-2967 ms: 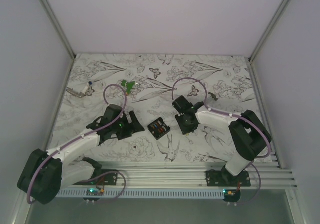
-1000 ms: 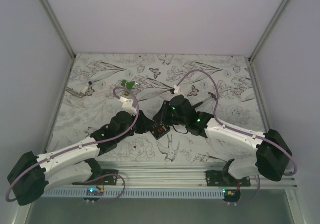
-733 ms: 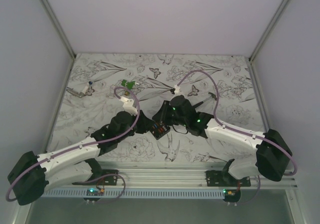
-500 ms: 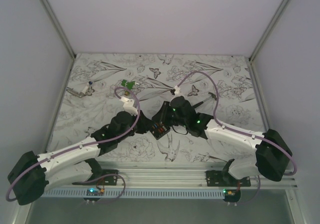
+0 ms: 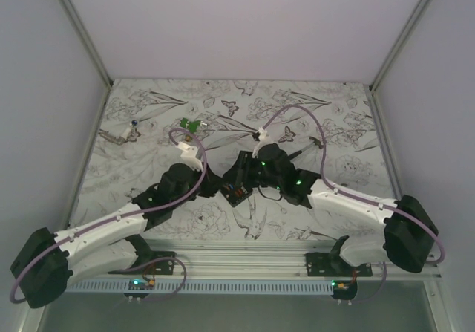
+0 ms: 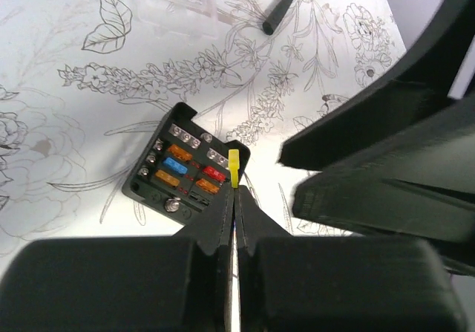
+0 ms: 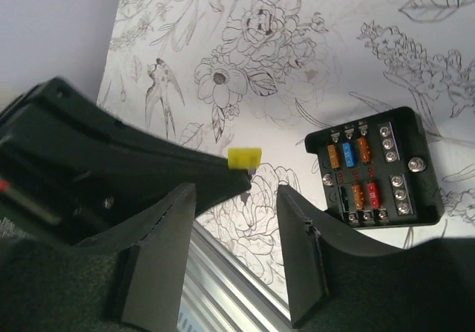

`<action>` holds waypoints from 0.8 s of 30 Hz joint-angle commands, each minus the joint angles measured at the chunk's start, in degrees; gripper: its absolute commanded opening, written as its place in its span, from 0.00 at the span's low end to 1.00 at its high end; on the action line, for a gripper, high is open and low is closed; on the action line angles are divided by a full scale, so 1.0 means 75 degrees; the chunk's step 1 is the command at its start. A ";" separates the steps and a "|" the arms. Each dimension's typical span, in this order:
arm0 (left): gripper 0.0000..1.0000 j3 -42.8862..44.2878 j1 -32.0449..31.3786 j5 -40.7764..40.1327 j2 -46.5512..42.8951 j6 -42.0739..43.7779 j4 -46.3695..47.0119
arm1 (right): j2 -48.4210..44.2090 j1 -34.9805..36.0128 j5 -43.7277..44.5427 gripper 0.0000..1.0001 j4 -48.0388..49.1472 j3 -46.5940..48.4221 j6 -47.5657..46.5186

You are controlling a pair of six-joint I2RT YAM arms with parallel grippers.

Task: Snap on the fuse box
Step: Pick up the fuse from the center of the board.

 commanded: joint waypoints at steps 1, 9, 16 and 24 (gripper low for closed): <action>0.00 -0.0121 0.0592 0.1216 -0.0198 0.0457 0.0267 | -0.0592 -0.0348 -0.1030 0.55 0.0366 -0.0057 -0.1525; 0.00 0.0307 0.1150 0.4086 -0.0298 0.1145 0.0134 | -0.1489 -0.1435 -0.4065 0.53 0.0925 -0.0582 -0.3909; 0.00 0.0670 0.1165 0.5239 -0.0630 0.1452 0.0017 | -0.1988 -0.1820 -0.5812 0.51 0.0555 -0.0445 -0.5212; 0.00 0.0881 0.1130 0.5708 -0.0712 0.1445 -0.0020 | -0.1539 -0.1806 -0.7078 0.43 0.1075 -0.0435 -0.5053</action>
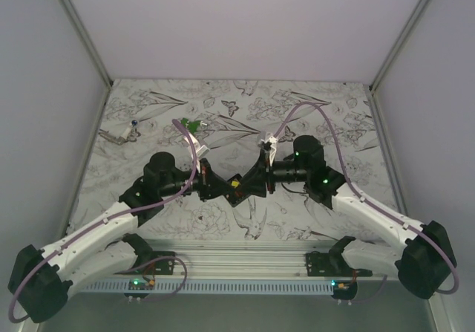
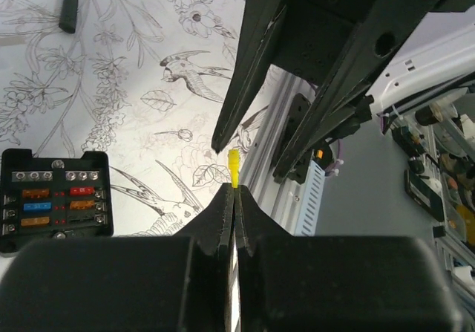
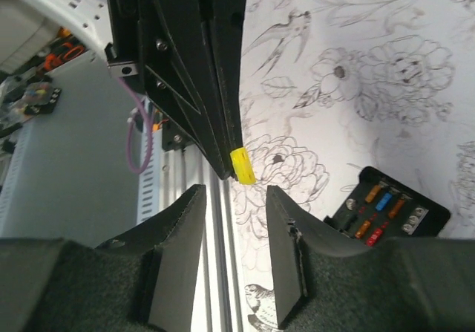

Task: Snap on the fuse box
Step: Pick up the fuse from the center of the board.

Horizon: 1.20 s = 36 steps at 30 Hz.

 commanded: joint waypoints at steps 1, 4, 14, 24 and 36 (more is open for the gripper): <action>0.00 0.0190 0.0006 0.0538 -0.0033 0.0187 0.0027 | 0.0154 -0.0020 -0.1006 0.42 0.0504 0.0234 -0.0135; 0.00 0.0218 -0.0037 0.0544 -0.0018 0.0196 0.0025 | 0.0169 -0.0014 -0.1107 0.40 0.0618 0.0251 -0.0106; 0.00 0.0296 -0.0242 0.0670 0.0070 0.0288 0.0033 | 0.0265 0.0008 -0.1080 0.34 0.0779 0.0315 -0.0043; 0.00 0.0313 -0.0305 0.0597 0.0099 0.0291 0.0026 | 0.0241 0.0004 -0.1342 0.17 0.0753 0.0329 -0.0098; 0.28 0.0132 -0.0215 -0.0560 0.0058 0.0240 -0.0754 | 0.0213 0.0302 0.0090 0.00 -0.0255 0.0352 -0.0605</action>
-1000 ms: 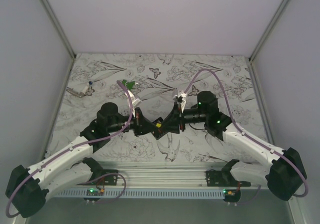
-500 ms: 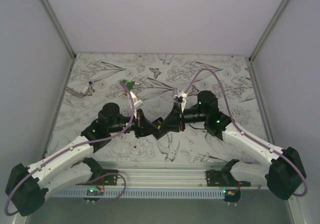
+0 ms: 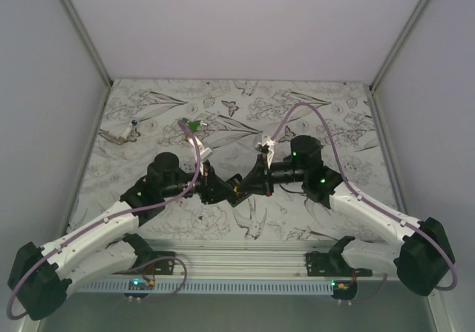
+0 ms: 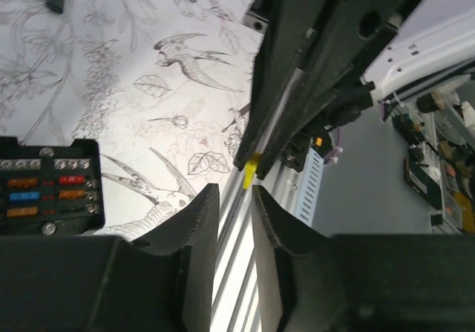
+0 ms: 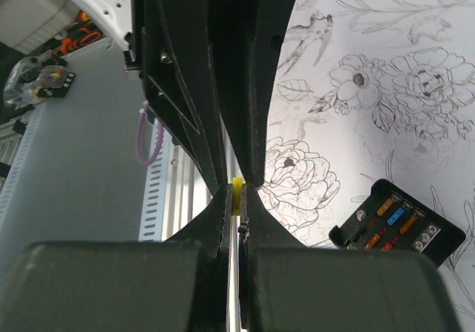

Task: Snap on the fuse box
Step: Pick up the fuse from the center of the board, then install the fuse at the fuse box base.

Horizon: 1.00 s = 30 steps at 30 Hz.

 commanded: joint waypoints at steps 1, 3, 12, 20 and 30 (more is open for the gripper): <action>0.33 -0.0043 0.0092 -0.0934 -0.0062 0.0098 -0.0636 | -0.0001 0.0390 0.1372 0.00 -0.0831 0.0377 -0.0509; 0.45 -0.0181 0.0226 -0.1348 -0.0183 0.0011 -0.0901 | 0.0091 0.0683 0.2497 0.00 -0.1218 0.0447 -0.0570; 0.67 -0.0639 0.1027 -0.2832 -0.0471 -0.0496 -0.2033 | 0.0973 0.1984 0.6754 0.00 -0.1463 0.0356 0.0400; 0.83 -0.0936 0.1922 -0.3016 -0.0048 -0.1310 -0.2299 | 0.2064 0.2861 0.8523 0.00 -0.1444 0.0650 0.0797; 0.99 -0.0951 0.2482 -0.2869 0.0404 -0.1644 -0.2505 | 0.2769 0.3129 0.9095 0.00 -0.1032 0.0736 0.0945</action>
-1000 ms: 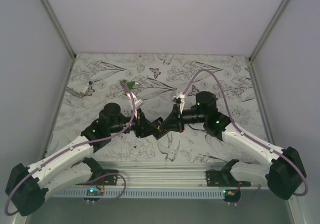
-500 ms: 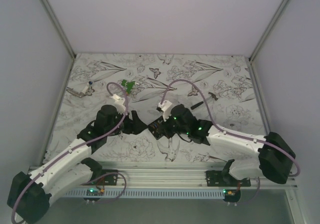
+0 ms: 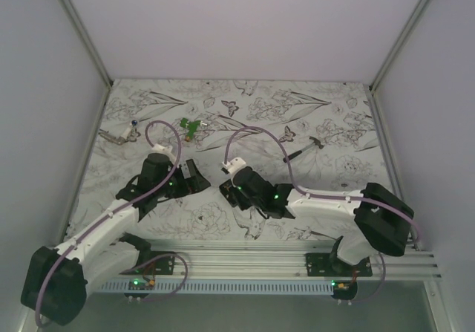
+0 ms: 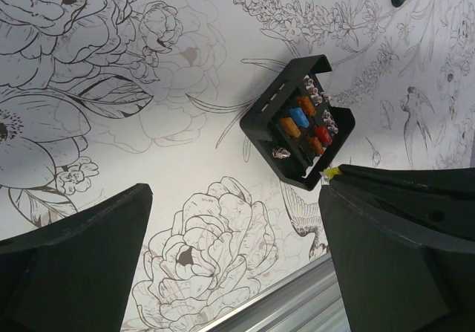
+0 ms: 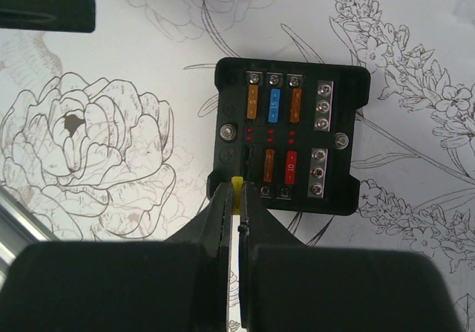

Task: Snap on the fuse box
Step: Install the fuse at the fuse box base.

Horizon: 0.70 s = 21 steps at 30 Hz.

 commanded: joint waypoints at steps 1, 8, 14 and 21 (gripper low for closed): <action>1.00 -0.0106 0.0117 0.0066 0.0088 -0.0205 -0.0214 | 0.0176 0.0104 0.0584 0.00 0.0401 0.0335 0.0164; 1.00 -0.0109 0.0156 0.0065 0.0144 -0.0263 -0.0229 | 0.0449 0.0105 0.0623 0.00 0.0608 0.0350 0.0154; 1.00 -0.0100 0.0165 0.0092 0.0208 -0.0299 -0.0229 | 0.0651 0.0115 0.0749 0.00 0.0717 0.0388 0.0097; 0.99 -0.0092 0.0166 0.0090 0.0215 -0.0334 -0.0225 | 0.0883 0.0118 0.0748 0.00 0.0672 0.0397 0.0112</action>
